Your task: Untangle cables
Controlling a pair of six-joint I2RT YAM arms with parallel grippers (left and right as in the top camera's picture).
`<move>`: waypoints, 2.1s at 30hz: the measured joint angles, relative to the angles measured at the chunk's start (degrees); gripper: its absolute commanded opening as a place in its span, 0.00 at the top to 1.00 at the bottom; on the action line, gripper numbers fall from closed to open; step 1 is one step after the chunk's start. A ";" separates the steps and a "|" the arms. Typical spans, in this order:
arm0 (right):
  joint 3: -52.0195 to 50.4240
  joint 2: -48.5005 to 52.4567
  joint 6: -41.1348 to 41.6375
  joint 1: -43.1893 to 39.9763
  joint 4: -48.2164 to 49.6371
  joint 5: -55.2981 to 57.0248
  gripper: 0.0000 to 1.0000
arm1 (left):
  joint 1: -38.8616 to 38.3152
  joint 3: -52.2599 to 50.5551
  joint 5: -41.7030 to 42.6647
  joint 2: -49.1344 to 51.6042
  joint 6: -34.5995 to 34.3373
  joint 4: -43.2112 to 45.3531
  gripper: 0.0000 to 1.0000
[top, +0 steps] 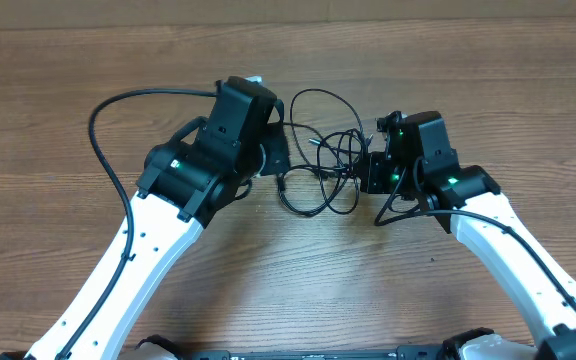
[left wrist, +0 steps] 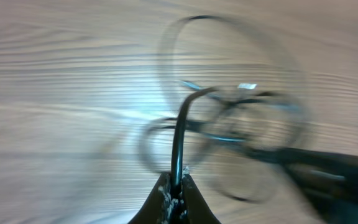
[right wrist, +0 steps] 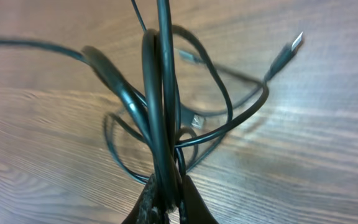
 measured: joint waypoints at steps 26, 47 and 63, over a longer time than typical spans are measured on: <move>11.06 -18.82 -1.05 -0.02 -14.05 33.99 0.89 | 16.83 0.00 -21.16 5.57 -10.88 -12.31 0.96; 11.06 -11.58 -1.18 0.00 -16.57 21.75 0.38 | 14.58 0.00 -6.36 6.95 0.55 -6.69 0.27; 11.06 -11.58 -1.14 -0.02 -17.53 20.28 0.34 | 14.56 0.00 1.75 26.99 12.20 -1.81 0.39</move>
